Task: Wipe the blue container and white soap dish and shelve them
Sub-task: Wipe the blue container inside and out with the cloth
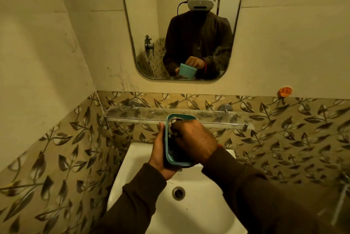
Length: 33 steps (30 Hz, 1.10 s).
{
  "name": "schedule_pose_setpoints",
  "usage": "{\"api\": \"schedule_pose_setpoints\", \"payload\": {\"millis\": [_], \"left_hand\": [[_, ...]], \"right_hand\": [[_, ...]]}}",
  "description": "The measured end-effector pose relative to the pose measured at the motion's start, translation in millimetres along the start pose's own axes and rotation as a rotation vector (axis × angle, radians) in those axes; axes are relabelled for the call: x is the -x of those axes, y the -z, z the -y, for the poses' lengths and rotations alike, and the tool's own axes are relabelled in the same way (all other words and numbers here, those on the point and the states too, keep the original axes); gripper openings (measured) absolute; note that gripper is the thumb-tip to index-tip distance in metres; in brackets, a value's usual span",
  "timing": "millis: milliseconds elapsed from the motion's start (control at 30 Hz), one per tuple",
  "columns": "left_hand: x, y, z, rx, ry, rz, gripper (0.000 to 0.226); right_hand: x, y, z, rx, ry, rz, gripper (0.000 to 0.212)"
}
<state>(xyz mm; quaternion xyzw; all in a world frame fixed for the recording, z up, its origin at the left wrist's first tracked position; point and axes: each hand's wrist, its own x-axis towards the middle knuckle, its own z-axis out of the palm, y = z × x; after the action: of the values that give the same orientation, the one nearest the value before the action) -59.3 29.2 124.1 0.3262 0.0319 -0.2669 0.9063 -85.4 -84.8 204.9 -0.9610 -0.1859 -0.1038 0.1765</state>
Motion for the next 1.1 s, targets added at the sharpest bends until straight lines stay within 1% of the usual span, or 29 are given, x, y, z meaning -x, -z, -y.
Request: {"api": "schedule_pose_setpoints", "payload": {"millis": [33, 100, 167, 200, 233, 267, 333, 367, 400, 433, 467, 500, 567, 600, 633, 700, 767, 833, 900, 933, 1033, 1100], "left_hand": [[-1, -3, 1, -0.004, 0.002, -0.005, 0.072], [-3, -5, 0, -0.016, -0.006, -0.020, 0.071], [-4, -3, -6, 0.007, -0.018, -0.001, 0.069], [-2, -1, -8, 0.022, -0.028, 0.016, 0.067], [-1, 3, -10, 0.031, -0.042, 0.029, 0.065], [0, 8, -11, 0.034, -0.055, 0.036, 0.063], [2, 18, -13, 0.046, -0.063, 0.073, 0.065], [1, 21, -15, 0.076, -0.053, 0.100, 0.070], [0, 21, -17, 0.093, -0.039, 0.124, 0.073], [-1, 19, -18, 0.093, -0.030, 0.138, 0.074], [0, 18, -16, 0.059, -0.046, 0.126, 0.071], [0, 15, -13, 0.018, -0.058, 0.127, 0.068], [1, 8, -9, -0.010, -0.025, 0.117, 0.064], [2, 3, -7, -0.004, -0.012, 0.090, 0.064], [2, 0, -4, 0.006, 0.000, 0.057, 0.067], [1, -3, 0, -0.002, 0.024, 0.010, 0.074], [1, -6, 2, 0.024, 0.058, 0.016, 0.075], [-1, -8, 1, 0.064, 0.073, 0.035, 0.070], [-5, -8, -4, 0.082, 0.067, 0.043, 0.065], [-7, -7, -7, 0.081, 0.057, 0.050, 0.065], [-14, -3, -14, 0.014, 0.011, 0.094, 0.064], [-16, 2, -16, -0.009, -0.025, 0.133, 0.062]], "right_hand": [[-2, -1, 0, 0.028, -0.047, -0.046, 0.022], [-3, -8, 5, 0.091, -0.078, -0.114, 0.024], [0, -11, 10, 0.127, -0.029, -0.172, 0.030], [1, -9, 11, 0.130, 0.031, -0.169, 0.033], [2, -6, 12, 0.130, 0.108, -0.129, 0.034], [3, -2, 11, 0.131, 0.189, -0.052, 0.035], [5, 6, 14, 0.134, 0.287, 0.156, 0.036], [7, 8, 16, 0.137, 0.292, 0.237, 0.037], [8, 8, 17, 0.133, 0.268, 0.284, 0.037], [8, 7, 19, 0.106, 0.214, 0.291, 0.037], [8, 5, 20, 0.057, 0.131, 0.261, 0.036], [6, 5, 20, -0.003, 0.034, 0.195, 0.034], [4, 3, 16, -0.121, -0.139, 0.001, 0.030], [3, 2, 14, -0.163, -0.192, -0.074, 0.029], [2, 1, 12, -0.189, -0.227, -0.104, 0.028], [2, -2, 15, -0.168, -0.260, -0.075, 0.026], [1, -5, 19, -0.065, -0.260, -0.018, 0.029], [0, -9, 23, 0.031, -0.234, 0.007, 0.039], [-2, -11, 24, 0.132, -0.175, -0.025, 0.052], [-4, -10, 22, 0.160, -0.147, -0.051, 0.055], [-8, -4, 10, 0.124, -0.042, -0.103, 0.051], [-8, -1, 1, 0.113, 0.085, -0.078, 0.048]]}}
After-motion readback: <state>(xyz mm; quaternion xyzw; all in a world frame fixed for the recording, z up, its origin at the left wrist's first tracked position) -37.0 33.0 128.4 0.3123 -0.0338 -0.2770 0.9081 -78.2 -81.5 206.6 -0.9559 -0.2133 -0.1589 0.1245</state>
